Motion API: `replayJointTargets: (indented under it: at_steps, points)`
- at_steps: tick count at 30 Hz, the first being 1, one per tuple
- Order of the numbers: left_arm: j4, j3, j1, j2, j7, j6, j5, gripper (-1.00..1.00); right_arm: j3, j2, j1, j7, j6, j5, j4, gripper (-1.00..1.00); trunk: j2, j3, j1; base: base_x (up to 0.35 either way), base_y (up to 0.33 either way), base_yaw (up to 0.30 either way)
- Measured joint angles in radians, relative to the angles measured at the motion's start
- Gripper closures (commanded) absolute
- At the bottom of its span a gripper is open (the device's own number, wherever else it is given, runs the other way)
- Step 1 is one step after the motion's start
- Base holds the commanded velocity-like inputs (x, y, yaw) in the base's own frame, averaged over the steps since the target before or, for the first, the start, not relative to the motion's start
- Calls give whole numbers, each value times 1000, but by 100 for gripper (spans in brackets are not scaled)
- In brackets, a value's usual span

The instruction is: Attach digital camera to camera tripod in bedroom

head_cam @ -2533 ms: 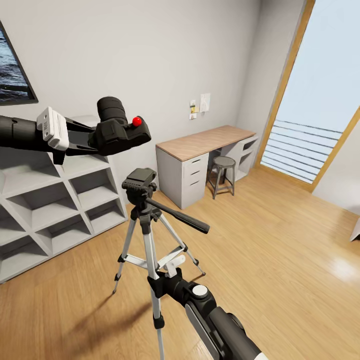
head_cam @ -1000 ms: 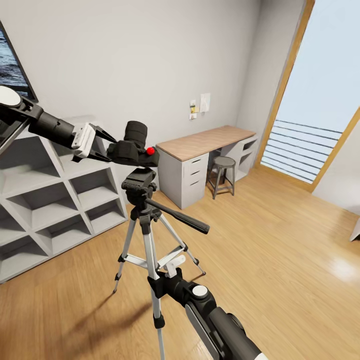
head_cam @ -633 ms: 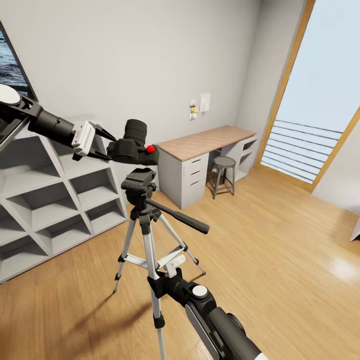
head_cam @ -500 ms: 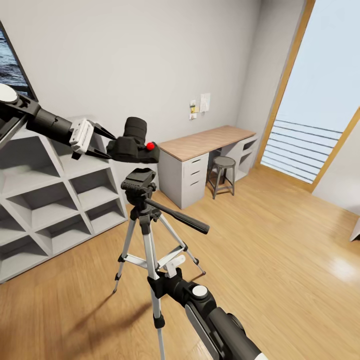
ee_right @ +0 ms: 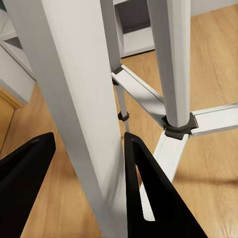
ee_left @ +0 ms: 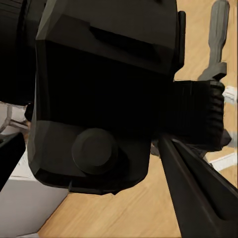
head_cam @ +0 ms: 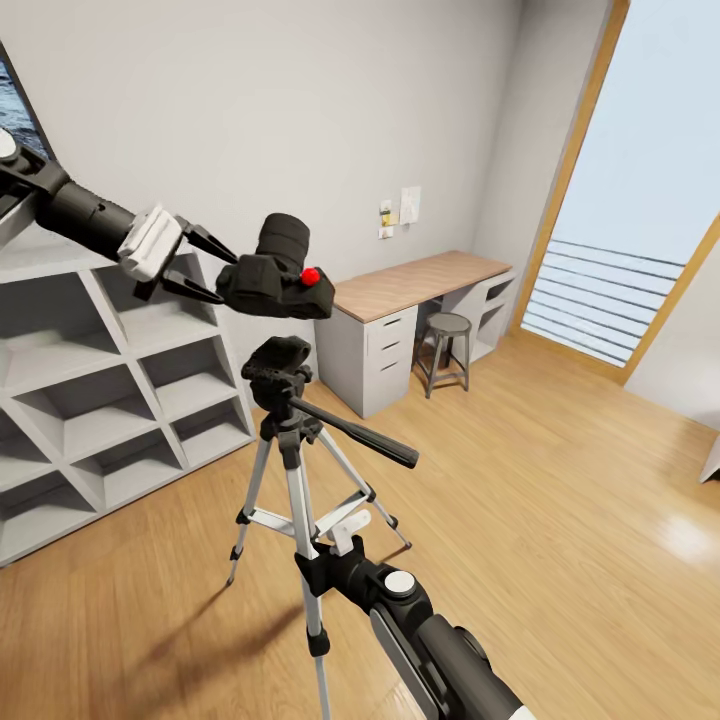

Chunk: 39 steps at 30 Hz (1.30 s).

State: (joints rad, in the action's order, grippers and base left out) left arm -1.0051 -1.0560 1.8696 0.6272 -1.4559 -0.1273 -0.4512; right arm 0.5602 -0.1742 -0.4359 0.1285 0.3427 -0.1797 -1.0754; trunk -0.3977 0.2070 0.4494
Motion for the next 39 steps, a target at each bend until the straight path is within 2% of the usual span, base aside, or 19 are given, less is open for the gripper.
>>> replayJointTargets:
  at_steps: [4,7,11,15,18,22,26,31,39]
  points:
    - [17,-136,63,5,-3,9,-91,100,0,0,0,0,0,-1,0,100,0,0,0,0,0,0]
    - [32,-225,102,8,-4,31,-158,100,0,0,0,0,0,0,0,100,0,0,0,0,0,0]
    - [62,-324,139,6,-6,62,-243,100,0,0,0,0,0,-1,0,100,0,0,0,0,0,0]
    - [88,-399,161,2,-8,92,-288,100,-1,0,0,0,0,0,0,100,0,0,0,0,0,0]
    - [109,-428,170,1,-10,114,-316,100,0,0,0,0,0,0,0,100,0,0,0,0,0,0]
    - [130,-456,176,2,-14,134,-379,100,0,0,0,0,0,0,0,100,0,0,0,0,0,0]
    - [151,-487,191,-1,-16,146,-422,100,0,0,0,0,0,0,0,100,0,0,0,0,0,0]
    - [164,-510,202,-13,-17,150,-442,100,-1,0,0,0,0,0,0,100,0,0,0,0,0,0]
    - [166,-526,207,-20,-21,154,-499,100,0,0,0,0,0,0,0,100,0,0,0,0,0,0]
